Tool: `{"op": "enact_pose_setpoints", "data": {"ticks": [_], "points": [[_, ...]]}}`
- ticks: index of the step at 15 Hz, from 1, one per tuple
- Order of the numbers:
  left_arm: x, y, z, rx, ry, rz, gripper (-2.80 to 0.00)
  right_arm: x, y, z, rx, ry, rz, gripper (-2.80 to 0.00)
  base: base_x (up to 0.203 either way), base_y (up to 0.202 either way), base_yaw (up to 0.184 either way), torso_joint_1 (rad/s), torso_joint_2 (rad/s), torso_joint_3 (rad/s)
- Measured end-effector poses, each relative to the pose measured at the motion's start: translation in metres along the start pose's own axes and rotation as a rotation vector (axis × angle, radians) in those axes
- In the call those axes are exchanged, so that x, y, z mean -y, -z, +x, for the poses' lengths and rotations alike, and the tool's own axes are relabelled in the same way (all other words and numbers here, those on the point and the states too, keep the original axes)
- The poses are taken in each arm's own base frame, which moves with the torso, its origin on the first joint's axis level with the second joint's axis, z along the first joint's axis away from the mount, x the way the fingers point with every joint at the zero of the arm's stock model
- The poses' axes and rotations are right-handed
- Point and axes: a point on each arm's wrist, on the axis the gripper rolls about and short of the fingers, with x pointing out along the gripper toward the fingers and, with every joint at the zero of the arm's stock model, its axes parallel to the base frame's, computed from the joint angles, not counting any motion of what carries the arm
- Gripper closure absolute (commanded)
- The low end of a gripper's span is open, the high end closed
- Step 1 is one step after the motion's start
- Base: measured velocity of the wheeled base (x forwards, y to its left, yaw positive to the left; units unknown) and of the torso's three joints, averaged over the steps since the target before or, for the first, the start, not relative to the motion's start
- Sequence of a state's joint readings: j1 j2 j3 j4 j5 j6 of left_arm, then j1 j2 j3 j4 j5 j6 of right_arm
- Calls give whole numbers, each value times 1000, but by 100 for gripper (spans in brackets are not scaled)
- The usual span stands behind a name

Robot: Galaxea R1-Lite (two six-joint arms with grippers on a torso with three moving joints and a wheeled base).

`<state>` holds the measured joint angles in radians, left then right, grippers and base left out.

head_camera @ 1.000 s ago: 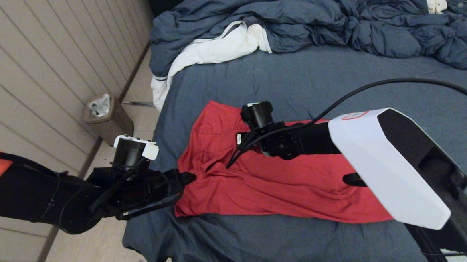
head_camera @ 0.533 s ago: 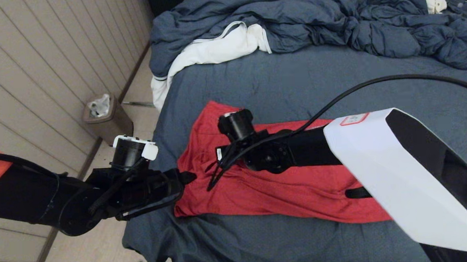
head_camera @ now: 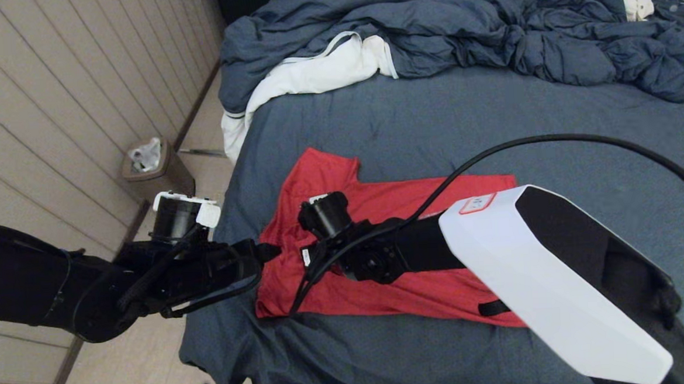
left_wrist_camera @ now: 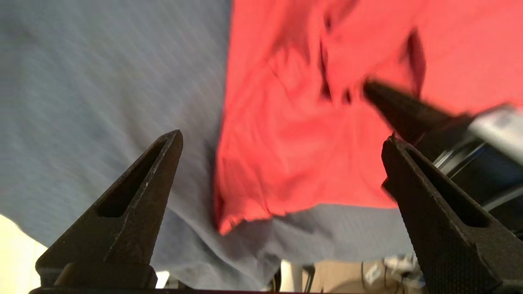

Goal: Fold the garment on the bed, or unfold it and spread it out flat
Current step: Fold the red T-shirt

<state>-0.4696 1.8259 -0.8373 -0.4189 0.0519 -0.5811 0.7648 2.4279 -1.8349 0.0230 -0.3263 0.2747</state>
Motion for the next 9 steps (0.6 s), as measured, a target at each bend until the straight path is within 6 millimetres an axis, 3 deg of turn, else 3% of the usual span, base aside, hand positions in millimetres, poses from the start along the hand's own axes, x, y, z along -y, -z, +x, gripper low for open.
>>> {"op": "enact_pose_setpoints", "data": {"ticks": [9], "points": [[-6,-7,-2,21,-12,-14,-280,-5,-6,-11,17,-15,1,0,0,0,0,0,0,0]]}}
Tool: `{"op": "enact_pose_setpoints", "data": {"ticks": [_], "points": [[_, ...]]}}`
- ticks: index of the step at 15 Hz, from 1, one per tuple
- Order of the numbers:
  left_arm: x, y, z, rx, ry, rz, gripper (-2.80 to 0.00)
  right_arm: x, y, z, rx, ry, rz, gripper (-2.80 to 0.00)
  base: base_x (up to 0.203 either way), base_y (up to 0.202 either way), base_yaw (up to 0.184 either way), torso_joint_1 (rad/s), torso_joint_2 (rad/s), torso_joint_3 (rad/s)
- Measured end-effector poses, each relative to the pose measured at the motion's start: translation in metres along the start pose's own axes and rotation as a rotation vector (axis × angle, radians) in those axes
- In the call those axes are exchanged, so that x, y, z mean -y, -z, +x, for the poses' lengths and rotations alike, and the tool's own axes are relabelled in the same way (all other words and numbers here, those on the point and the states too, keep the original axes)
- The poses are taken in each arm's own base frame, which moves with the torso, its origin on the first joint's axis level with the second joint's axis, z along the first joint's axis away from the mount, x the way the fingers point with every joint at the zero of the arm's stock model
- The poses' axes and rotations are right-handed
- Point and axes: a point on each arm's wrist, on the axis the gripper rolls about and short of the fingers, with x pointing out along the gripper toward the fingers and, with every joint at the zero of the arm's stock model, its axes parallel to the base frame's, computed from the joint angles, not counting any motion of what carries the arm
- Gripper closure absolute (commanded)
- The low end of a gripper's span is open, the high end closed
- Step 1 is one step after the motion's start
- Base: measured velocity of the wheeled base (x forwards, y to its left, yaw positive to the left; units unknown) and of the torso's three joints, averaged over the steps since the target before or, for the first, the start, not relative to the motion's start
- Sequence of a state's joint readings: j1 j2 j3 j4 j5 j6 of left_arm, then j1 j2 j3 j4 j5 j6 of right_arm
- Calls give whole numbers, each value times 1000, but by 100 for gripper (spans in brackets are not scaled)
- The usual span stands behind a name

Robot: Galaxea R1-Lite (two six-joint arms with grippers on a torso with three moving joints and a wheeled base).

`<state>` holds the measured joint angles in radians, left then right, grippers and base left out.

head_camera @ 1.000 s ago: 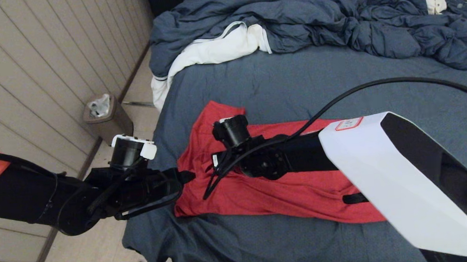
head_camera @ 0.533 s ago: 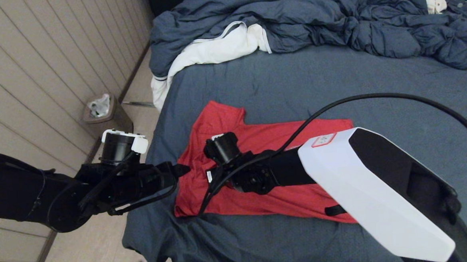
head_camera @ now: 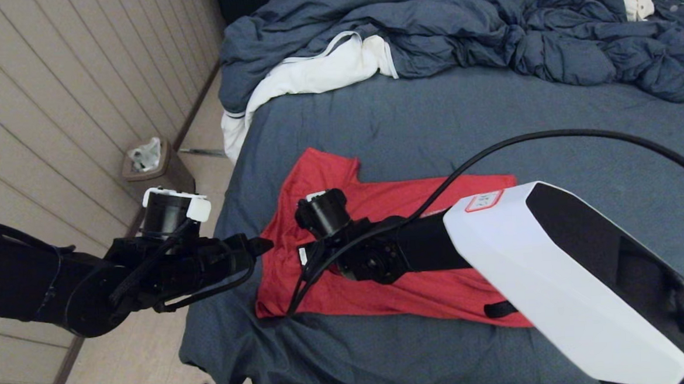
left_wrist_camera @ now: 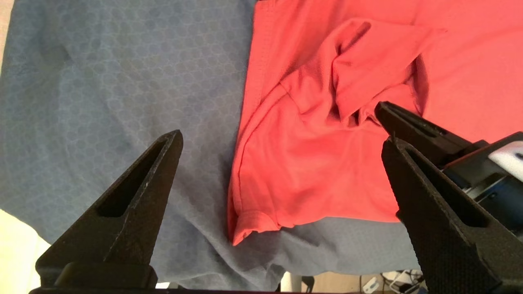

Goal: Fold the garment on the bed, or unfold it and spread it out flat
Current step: Fold the red T-shirt

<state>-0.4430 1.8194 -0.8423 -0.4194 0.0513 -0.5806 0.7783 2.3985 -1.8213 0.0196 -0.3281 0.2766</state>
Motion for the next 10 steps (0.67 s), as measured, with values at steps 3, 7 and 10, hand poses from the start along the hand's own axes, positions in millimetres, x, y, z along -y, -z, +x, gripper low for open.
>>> {"op": "enact_pose_setpoints", "data": {"ticks": [3,7,10], "points": [[0,-1,-1,4,1,-1,-280,-7,6,0,-12,-10,-14,0,0,0,0,0,0,0],[0,-1,-1,3,2,0,-280,-7,14,7,-30,-6,-22,0,0,0,0,0,0,0],[0,0,0,1,1,-2,-280,-6,19,19,-37,3,-23,0,0,0,0,0,0,0]]}}
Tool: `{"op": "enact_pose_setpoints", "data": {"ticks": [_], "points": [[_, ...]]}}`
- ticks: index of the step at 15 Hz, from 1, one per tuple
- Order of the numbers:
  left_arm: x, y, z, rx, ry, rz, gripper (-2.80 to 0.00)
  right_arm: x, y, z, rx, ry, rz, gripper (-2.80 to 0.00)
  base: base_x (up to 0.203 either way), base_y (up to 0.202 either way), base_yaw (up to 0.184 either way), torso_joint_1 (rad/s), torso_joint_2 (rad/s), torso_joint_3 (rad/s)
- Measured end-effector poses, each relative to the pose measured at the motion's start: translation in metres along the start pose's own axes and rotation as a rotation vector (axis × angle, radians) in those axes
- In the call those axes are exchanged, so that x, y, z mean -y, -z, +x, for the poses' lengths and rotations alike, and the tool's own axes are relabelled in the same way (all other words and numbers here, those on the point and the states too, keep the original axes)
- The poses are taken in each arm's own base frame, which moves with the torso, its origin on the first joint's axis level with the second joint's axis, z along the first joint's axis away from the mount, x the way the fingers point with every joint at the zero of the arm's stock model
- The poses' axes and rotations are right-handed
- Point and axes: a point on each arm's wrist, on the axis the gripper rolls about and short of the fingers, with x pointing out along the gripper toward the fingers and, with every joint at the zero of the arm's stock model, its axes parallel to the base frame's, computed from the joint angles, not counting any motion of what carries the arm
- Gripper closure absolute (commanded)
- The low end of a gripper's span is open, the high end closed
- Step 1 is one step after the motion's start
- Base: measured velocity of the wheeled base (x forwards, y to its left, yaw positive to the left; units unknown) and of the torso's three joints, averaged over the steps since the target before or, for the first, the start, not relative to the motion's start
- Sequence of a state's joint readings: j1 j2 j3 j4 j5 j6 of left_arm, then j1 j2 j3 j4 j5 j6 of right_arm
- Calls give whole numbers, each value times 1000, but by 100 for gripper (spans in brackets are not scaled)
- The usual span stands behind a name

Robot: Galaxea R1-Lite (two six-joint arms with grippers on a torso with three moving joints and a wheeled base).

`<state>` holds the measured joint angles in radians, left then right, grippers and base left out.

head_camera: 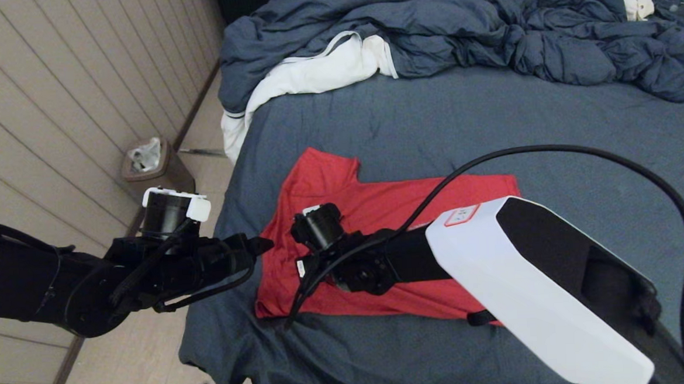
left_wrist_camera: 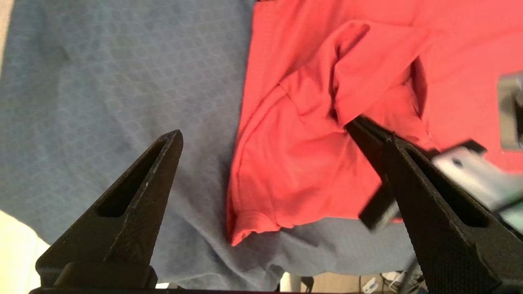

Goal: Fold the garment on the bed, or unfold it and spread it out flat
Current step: Fold the red T-shirt

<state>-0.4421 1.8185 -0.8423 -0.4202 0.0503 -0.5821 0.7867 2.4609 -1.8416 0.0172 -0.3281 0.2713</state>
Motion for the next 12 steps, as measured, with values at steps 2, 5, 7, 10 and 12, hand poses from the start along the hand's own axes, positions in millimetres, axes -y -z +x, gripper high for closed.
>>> {"op": "enact_pose_setpoints", "data": {"ticks": [2,5,7,10,12], "points": [[0,0,0,-1,0,1,-280,0,0,5,4,4,0,0,0,0,0,0,0,0],[0,0,0,-2,0,1,-280,8,-8,11,29,18,19,0,0,0,0,0,0,0],[0,0,2,1,2,0,-280,15,-16,14,60,34,28,0,0,0,0,0,0,0],[0,-1,3,26,14,0,-280,34,-28,21,124,79,24,0,0,0,0,0,0,0],[-1,-1,3,25,11,-1,-280,47,-29,27,131,108,23,0,0,0,0,0,0,0]]}}
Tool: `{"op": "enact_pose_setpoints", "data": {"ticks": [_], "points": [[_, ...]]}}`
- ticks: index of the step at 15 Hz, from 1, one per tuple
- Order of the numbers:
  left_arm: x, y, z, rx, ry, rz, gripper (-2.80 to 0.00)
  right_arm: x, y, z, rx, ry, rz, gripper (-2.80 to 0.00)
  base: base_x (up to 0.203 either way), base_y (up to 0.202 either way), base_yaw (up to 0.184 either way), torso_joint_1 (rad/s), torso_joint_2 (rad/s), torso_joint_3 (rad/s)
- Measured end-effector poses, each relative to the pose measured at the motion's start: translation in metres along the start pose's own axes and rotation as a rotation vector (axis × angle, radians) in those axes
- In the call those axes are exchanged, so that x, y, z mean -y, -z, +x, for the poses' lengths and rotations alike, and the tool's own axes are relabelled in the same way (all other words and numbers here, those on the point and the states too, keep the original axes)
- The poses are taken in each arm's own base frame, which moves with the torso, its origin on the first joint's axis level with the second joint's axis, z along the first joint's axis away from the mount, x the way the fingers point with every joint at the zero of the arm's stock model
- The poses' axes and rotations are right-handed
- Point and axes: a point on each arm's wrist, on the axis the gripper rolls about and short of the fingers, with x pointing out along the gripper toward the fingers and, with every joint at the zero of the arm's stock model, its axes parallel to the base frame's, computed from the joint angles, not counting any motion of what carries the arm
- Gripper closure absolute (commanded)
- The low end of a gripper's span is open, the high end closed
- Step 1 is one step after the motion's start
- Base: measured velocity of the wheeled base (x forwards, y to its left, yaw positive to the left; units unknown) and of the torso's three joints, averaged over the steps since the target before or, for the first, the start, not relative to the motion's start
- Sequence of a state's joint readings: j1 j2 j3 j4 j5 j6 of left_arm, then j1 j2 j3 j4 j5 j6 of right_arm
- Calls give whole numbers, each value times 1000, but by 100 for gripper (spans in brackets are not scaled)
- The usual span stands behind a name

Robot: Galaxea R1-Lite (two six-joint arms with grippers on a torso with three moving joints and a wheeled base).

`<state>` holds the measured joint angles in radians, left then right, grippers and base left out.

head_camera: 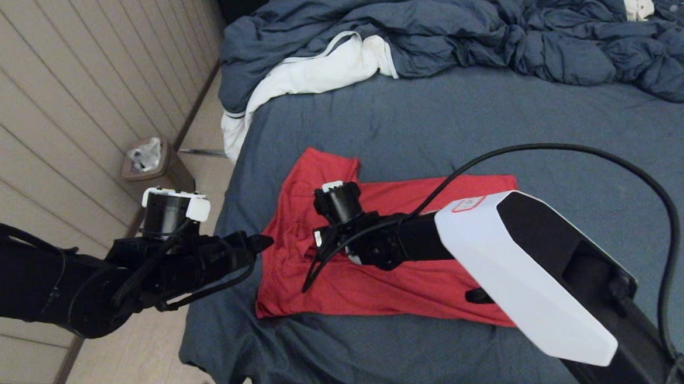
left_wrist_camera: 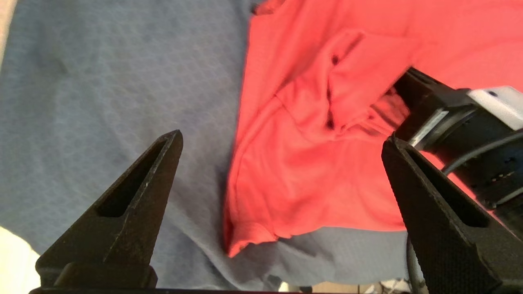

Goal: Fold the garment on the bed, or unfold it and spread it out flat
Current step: Fold the red T-shirt

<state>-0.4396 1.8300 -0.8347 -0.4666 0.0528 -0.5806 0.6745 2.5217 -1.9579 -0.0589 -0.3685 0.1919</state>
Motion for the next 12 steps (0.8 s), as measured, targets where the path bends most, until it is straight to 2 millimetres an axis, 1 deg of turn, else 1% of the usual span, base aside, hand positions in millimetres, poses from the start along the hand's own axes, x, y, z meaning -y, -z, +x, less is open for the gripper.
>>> {"op": "enact_pose_setpoints", "data": {"ticks": [2,4,7,10,12], "points": [[0,0,0,0,0,-1,-280,16,0,9,6,29,16,0,0,0,0,0,0,0],[0,0,0,-2,0,-2,-280,35,-6,16,37,62,39,0,0,0,0,0,0,0],[-1,1,1,-4,-2,-2,-280,62,-16,22,86,121,71,0,0,0,0,0,0,0],[-1,1,1,-5,-2,-2,-280,76,-23,21,100,147,86,0,0,0,0,0,0,0],[-1,1,1,-5,-2,-1,-280,82,-28,19,111,155,94,0,0,0,0,0,0,0]]}}
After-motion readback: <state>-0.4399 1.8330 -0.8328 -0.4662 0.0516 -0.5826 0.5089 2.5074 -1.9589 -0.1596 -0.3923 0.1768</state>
